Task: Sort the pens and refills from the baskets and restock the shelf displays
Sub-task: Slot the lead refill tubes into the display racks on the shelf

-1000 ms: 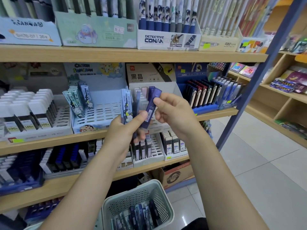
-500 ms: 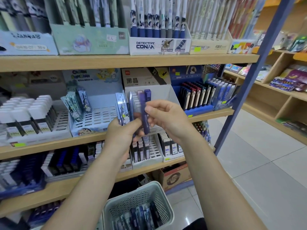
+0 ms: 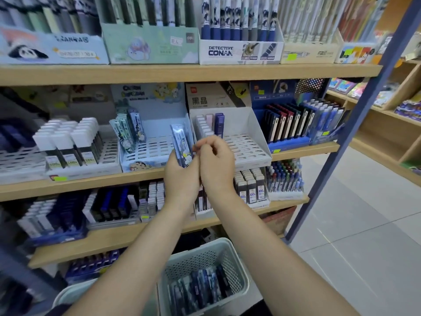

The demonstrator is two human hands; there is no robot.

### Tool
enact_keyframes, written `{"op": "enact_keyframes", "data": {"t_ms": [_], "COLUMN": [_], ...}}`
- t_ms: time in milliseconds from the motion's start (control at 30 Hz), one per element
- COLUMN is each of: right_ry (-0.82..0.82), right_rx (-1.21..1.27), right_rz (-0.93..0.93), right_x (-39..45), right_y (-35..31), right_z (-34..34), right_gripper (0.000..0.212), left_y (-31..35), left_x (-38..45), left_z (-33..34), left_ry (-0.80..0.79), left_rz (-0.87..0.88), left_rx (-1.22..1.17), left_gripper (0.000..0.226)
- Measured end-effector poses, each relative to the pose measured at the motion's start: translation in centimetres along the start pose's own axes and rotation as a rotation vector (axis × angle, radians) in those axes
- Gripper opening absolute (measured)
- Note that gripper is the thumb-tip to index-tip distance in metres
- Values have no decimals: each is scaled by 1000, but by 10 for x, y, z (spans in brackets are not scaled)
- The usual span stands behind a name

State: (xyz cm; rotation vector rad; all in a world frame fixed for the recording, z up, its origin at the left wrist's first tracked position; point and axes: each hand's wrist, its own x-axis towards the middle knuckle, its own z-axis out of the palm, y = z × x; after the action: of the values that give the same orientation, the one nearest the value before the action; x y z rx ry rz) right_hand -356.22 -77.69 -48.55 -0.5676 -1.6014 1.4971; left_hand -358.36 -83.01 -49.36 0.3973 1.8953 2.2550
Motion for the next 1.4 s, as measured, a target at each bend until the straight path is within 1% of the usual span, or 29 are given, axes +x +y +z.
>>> {"op": "enact_keyframes", "data": {"t_ms": [100, 167, 233, 333, 433, 500, 567, 633, 733, 833, 900, 967, 1067, 1133, 1200, 1267, 1400], "right_ry": [-156, -269, -344, -377, -377, -374, -404, -434, -467, -485, -478, -498, -545, -594, -624, -608, -517], "right_rx": [-69, -96, -145, -257, -368, -356, -263, -148, -86, -49, -27, 2, -32, -94, -146, -170, -214], "right_rz": [67, 87, 49, -30, -53, -46, -20, 38, 83, 93, 95, 83, 81, 78, 68, 49, -5], "right_x": [3, 3, 1, -3, -5, -4, -3, -2, 3, 11, 14, 13, 13, 12, 12, 14, 30], "right_y": [-1, -4, -6, 0, 2, -2, -6, -12, -17, -18, -18, -18, -16, -15, -13, -15, -16], "right_z": [-8, -13, -15, -11, -6, -5, -8, -14, -27, -37, -40, -35, -18, -3, 14, 33, 70], "right_gripper": [28, 21, 11, 25, 28, 24, 19, 16, 18, 14, 12, 10, 2, 8, 14, 15, 4], "left_y": [1, -1, -2, -3, -2, -2, 0, 1, 4, 5, 6, 6, 7, 7, 6, 6, 4], "left_x": [5, 12, 16, 16, 14, 15, 17, 17, 15, 14, 15, 16, 22, 30, 39, 47, 63], "left_z": [-25, -41, -52, -58, -59, -60, -61, -62, -63, -64, -64, -65, -74, -84, -98, -114, -147], "left_ry": [-142, -253, -322, -305, -269, -285, -311, -349, -420, -475, -467, -405, -300, -254, -222, -210, -189], "left_rz": [-78, -121, -112, -79, -4, 33, 34, 1, -64, -86, -75, -67, -65, -58, -46, -51, -92], "left_rx": [69, 93, 141, 269, 387, 370, 315, 241, 101, 27, 26, 25, -5, -15, -14, -3, 16], "left_gripper": [7, 12, 13, 5, 10, 14, 17, 15, 11, 20, 20, 12, 14, 17, 14, 14, 15]}}
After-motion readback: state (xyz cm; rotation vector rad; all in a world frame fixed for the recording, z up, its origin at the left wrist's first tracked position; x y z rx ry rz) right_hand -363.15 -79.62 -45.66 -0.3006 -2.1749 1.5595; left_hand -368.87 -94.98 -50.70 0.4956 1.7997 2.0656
